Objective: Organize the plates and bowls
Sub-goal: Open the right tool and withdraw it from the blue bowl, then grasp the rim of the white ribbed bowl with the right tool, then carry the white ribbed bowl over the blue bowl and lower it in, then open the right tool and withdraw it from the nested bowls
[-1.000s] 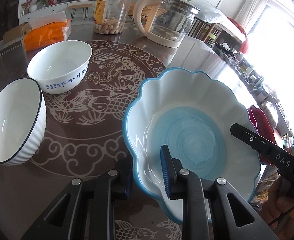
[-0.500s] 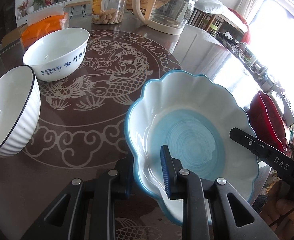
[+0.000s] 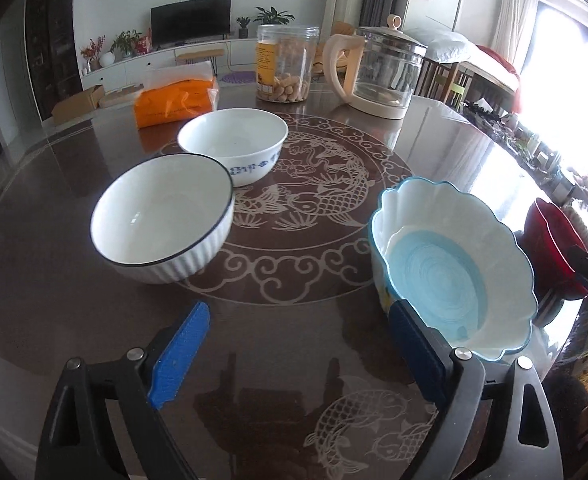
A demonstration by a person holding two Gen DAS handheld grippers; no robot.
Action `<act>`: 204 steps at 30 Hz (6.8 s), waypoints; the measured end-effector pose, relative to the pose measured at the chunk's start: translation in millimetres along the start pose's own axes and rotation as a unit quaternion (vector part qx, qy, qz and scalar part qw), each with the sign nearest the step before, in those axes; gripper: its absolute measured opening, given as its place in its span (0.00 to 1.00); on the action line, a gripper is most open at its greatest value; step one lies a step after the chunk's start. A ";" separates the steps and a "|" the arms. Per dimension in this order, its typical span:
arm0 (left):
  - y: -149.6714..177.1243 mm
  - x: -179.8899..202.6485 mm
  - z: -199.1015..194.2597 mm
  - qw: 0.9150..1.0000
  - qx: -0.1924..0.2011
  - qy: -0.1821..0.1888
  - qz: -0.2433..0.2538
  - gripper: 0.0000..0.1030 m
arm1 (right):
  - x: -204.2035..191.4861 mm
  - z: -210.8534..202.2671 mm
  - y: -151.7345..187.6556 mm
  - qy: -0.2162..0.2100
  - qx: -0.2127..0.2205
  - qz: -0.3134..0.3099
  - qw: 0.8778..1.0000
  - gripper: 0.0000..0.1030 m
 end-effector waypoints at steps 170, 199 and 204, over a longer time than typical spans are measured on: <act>-77.5 83.4 62.1 0.980 -0.123 0.143 0.061 0.21 | -41.5 77.1 -12.7 -0.051 -0.268 0.058 0.960 0.13; -97.4 52.3 22.3 0.996 -0.011 0.084 0.037 0.68 | -44.3 56.3 -24.2 -0.073 -0.171 0.023 0.982 0.56; -85.3 21.9 -25.9 0.998 0.041 0.050 0.014 0.87 | -49.4 14.6 -27.3 -0.054 -0.088 -0.014 0.995 0.57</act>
Point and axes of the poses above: each gripper's, at about its wrist camera, not at the fingertips, and z roughly the way its jaws point, x to its right, y to its underside, the point moved 2 cm from there along z, roughly the way its jaws point, and after that the axes turned 9 degrees about z, right-handed, at the moved point
